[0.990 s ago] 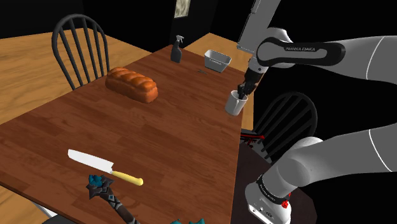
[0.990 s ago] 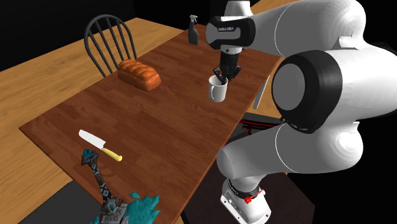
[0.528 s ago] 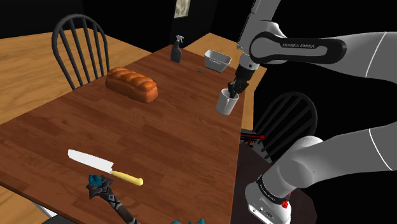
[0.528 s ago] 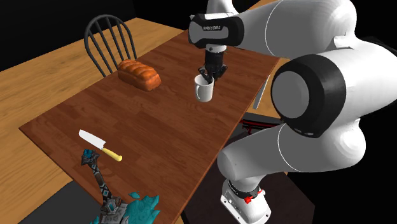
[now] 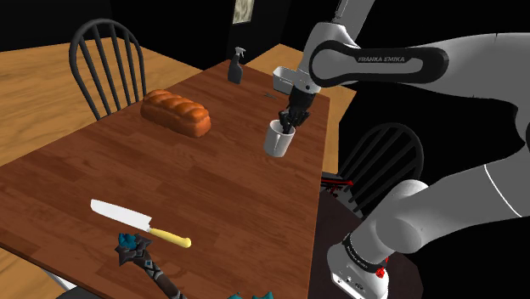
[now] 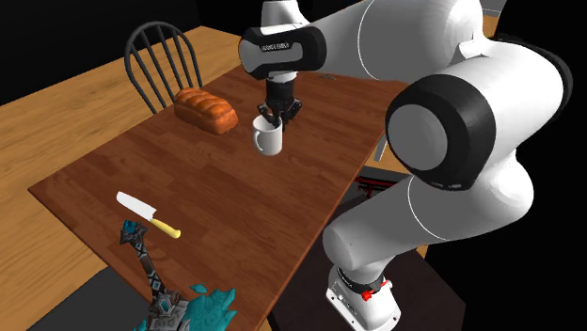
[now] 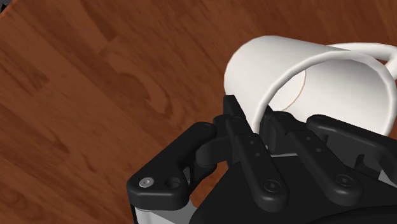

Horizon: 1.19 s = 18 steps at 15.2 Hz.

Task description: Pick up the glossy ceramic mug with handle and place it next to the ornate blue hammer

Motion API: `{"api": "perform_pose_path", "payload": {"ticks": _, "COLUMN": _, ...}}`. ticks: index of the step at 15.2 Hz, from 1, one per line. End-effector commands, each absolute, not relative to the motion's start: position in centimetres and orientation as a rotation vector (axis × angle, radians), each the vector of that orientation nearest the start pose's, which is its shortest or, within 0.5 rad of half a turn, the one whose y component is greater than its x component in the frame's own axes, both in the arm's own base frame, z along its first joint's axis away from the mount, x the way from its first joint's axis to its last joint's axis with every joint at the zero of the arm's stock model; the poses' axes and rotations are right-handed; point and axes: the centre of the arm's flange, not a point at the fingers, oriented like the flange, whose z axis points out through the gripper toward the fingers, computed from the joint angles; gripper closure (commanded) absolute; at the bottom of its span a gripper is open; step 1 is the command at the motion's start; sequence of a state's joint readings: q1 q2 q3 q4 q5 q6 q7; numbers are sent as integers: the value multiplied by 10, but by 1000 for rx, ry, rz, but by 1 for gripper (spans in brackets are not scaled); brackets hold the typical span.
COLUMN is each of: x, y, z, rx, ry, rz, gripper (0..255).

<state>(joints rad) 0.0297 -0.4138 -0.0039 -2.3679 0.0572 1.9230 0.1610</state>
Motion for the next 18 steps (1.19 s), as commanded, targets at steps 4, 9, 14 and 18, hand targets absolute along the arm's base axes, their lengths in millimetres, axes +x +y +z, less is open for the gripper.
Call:
{"api": "perform_pose_path", "payload": {"ticks": 4, "x": 439, "y": 79, "z": 481, "rx": -3079, "ry": 241, "rz": 55, "gripper": 255}}
{"api": "perform_pose_path", "payload": {"ticks": 9, "x": 460, "y": 142, "z": 481, "rx": -3079, "ry": 241, "rz": 55, "gripper": 255}}
{"api": "perform_pose_path", "payload": {"ticks": 14, "x": 480, "y": 204, "z": 482, "rx": -3079, "ry": 241, "rz": 55, "gripper": 255}}
{"api": "perform_pose_path", "payload": {"ticks": 18, "x": 497, "y": 254, "z": 482, "rx": -3079, "ry": 241, "rz": 55, "gripper": 255}}
